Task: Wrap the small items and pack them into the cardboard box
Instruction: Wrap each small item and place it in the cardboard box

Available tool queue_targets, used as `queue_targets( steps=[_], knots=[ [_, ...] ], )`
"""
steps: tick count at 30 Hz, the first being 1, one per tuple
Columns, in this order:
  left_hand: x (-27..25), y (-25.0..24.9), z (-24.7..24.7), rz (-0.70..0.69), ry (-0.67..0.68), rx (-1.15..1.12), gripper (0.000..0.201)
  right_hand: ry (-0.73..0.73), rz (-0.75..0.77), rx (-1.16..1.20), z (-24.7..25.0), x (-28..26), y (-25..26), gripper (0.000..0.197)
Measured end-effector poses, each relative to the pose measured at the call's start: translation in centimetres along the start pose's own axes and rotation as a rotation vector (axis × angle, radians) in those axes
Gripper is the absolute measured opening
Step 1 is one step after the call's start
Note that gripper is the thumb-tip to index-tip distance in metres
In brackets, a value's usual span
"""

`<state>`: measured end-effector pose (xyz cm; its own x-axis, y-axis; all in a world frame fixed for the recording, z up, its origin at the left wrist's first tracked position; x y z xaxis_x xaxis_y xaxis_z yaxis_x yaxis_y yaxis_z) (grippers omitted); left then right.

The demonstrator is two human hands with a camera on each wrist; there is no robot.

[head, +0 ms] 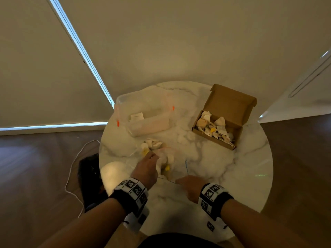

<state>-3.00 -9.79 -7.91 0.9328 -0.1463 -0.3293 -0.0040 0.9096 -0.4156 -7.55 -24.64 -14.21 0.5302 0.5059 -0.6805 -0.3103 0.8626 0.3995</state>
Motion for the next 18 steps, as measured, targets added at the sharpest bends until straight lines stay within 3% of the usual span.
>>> queue_targets(
  steps=[3,8,14,18],
  knots=[
    [-1.0,0.1,-0.2,-0.03,-0.027,-0.035,0.051,-0.033,-0.041,0.015,0.9,0.8,0.1,0.051],
    [-2.1,0.5,-0.2,-0.075,-0.057,-0.06,0.052,-0.315,0.081,-0.055,5.1,3.6,3.4,0.039],
    [-2.7,1.0,-0.2,-0.121,-0.082,-0.079,0.049,-0.249,0.046,-0.063,5.1,6.9,4.6,0.068],
    [-3.6,2.0,-1.7,-0.205,-0.08,-0.076,0.049,-0.173,0.067,-0.032,4.1,7.8,4.7,0.035]
  ],
)
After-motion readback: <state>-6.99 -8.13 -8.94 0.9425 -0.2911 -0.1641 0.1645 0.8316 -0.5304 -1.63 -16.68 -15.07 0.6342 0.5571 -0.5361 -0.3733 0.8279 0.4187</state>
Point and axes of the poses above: each hand's wrist, its own x-axis towards the middle knuckle, its own z-axis out of the back of the hand, y = z × x, the point moved 8 cm from there along x, towards the middle knuckle, and after that the axes turned 4 degrees about z, right-handed, at the moved point
